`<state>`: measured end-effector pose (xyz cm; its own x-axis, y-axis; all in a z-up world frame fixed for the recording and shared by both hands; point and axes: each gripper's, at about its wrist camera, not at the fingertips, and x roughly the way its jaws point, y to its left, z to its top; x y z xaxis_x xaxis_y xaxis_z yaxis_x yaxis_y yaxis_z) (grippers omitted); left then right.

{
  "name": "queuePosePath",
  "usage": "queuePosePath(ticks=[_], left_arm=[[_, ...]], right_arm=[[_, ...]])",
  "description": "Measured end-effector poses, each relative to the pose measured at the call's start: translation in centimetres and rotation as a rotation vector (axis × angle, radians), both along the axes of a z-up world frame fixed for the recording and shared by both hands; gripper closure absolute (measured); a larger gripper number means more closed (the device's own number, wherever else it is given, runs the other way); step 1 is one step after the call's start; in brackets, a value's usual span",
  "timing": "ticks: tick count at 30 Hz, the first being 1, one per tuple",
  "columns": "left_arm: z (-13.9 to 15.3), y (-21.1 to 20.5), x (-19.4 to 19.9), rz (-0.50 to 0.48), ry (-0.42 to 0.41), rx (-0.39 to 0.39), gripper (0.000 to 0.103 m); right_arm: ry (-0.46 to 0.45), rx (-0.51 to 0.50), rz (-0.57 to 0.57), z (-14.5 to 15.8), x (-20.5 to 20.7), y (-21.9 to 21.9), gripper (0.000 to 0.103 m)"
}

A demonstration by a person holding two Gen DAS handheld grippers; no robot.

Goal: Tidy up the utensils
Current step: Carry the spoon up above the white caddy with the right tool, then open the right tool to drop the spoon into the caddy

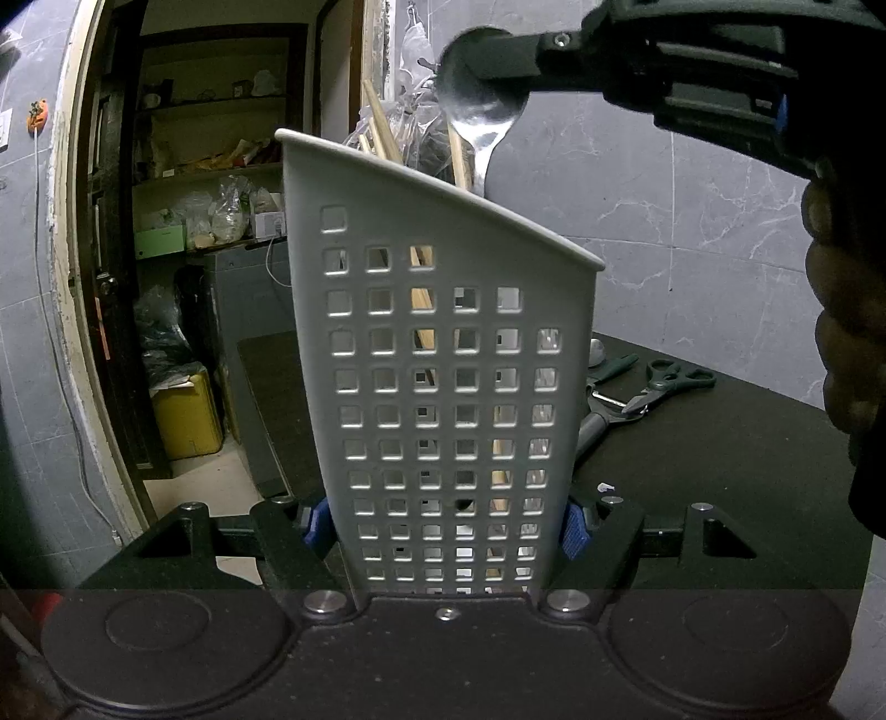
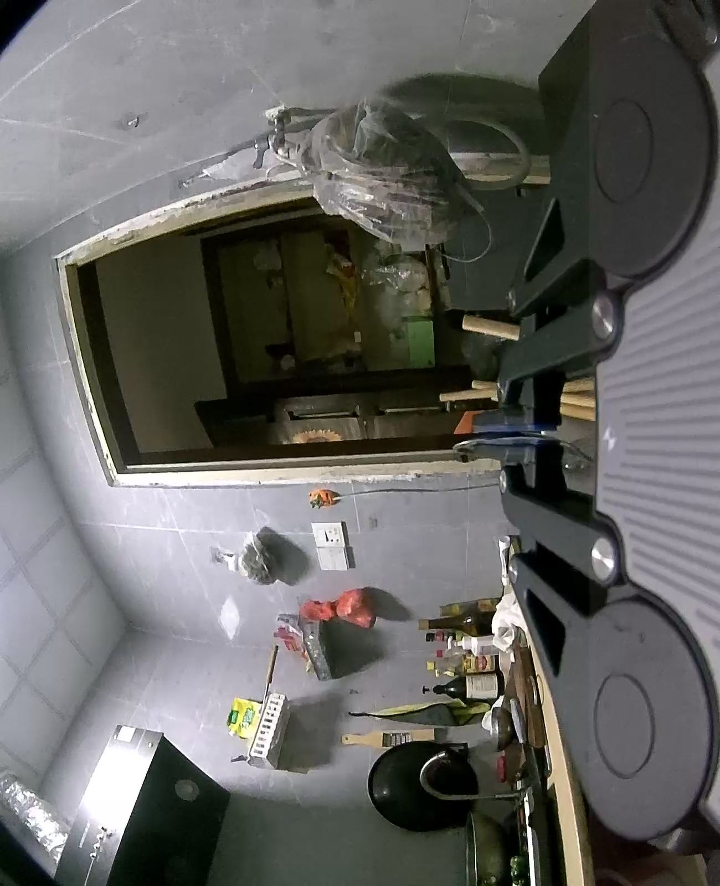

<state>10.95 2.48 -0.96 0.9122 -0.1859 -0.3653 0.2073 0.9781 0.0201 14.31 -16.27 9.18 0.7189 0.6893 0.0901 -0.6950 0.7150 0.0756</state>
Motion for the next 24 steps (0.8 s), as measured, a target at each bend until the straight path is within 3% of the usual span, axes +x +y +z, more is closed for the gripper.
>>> queuePosePath(ticks=[7,10,12,14,18,20,24], left_arm=[[-0.1,0.1,0.0,0.002,0.002,0.003,0.028],[-0.1,0.1,0.0,0.003,0.002,0.004,0.028],[-0.2,0.1,0.0,0.003,0.002,0.004,0.028],[-0.2,0.1,0.0,0.003,0.001,0.005,0.028],[-0.2,0.1,-0.1,0.002,0.002,0.004,0.028],[-0.2,0.1,-0.1,0.002,0.002,0.003,0.028],[-0.3,0.1,-0.1,0.002,0.005,0.004,0.028]], right_arm=[[0.03,-0.001,-0.019,-0.5,0.5,-0.3,0.094],[0.034,0.001,-0.033,-0.8,0.6,-0.5,0.069],[0.037,0.004,-0.041,-0.9,0.7,-0.7,0.067],[0.035,0.025,-0.055,-0.9,0.6,-1.4,0.049],[0.034,0.075,-0.113,-1.1,0.4,-3.3,0.029],[0.044,0.11,-0.147,-1.3,0.4,-4.4,0.009],[0.082,0.174,-0.209,-2.4,0.1,-7.0,0.0]])
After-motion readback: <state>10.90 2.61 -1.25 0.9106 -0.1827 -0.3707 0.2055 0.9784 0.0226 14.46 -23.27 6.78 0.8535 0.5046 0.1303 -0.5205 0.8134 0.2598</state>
